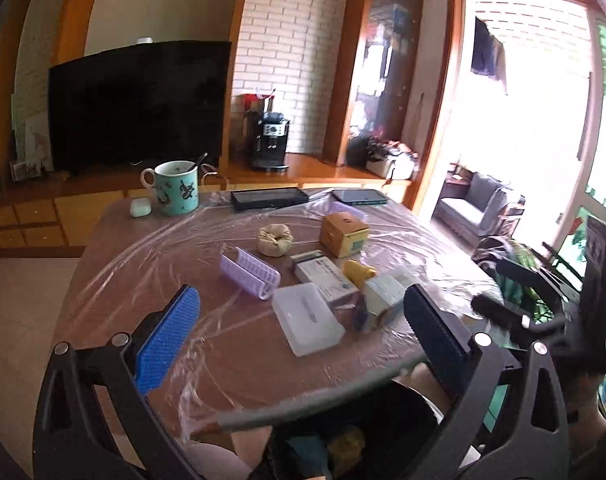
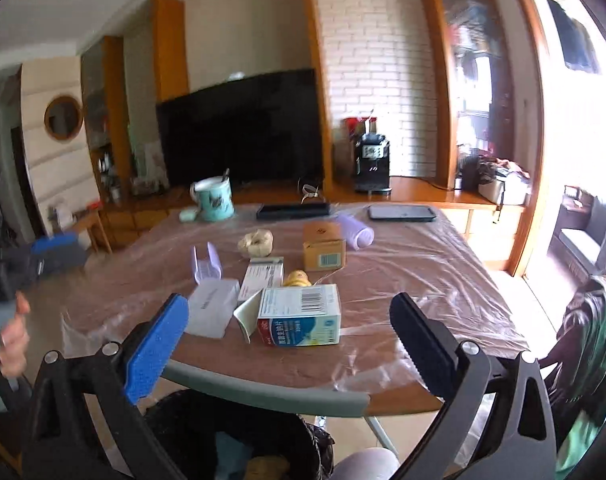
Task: Collect trash
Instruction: 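Grasp the purple hair curler with the left gripper while the right grasps the white medicine box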
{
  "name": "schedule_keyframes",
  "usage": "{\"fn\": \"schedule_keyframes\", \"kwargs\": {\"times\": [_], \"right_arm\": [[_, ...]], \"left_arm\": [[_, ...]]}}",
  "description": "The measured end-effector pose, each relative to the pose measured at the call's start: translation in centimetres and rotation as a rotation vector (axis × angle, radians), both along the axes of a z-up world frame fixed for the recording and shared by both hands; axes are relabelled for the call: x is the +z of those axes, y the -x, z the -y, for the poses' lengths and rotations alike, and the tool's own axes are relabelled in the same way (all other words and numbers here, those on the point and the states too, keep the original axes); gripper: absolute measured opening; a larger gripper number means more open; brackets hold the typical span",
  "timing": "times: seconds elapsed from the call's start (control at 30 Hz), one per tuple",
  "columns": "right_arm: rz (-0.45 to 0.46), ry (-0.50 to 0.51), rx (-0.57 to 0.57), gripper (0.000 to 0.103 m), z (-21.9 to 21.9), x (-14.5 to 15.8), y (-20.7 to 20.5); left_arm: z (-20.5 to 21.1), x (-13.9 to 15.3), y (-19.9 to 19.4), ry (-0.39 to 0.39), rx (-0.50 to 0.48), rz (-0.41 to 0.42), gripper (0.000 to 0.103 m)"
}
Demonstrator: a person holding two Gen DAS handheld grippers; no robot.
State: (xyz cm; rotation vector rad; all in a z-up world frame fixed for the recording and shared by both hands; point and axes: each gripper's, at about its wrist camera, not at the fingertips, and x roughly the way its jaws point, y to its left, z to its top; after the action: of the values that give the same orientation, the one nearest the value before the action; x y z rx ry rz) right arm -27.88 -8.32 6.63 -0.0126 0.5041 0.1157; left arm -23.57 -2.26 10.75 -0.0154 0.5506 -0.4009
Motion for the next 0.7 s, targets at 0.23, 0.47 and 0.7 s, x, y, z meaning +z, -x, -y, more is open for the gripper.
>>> {"fn": "schedule_keyframes", "kwargs": {"times": [0.23,0.47,0.7], "right_arm": [[-0.071,0.168,-0.019,0.099,-3.1,-3.6,-3.4],[-0.152,0.099,-0.030,0.099,-2.4,-5.0,-6.6],[-0.206,0.030,-0.026,0.099,-1.9,-6.0,-8.6]], "left_arm": [[1.7,-3.1,-6.7,0.003,0.003,-0.206,0.102],[1.5,-7.9,-13.7,0.084,0.101,-0.449,0.101],[2.2,-9.5,-17.2,0.057,0.136,-0.504,0.101]]}}
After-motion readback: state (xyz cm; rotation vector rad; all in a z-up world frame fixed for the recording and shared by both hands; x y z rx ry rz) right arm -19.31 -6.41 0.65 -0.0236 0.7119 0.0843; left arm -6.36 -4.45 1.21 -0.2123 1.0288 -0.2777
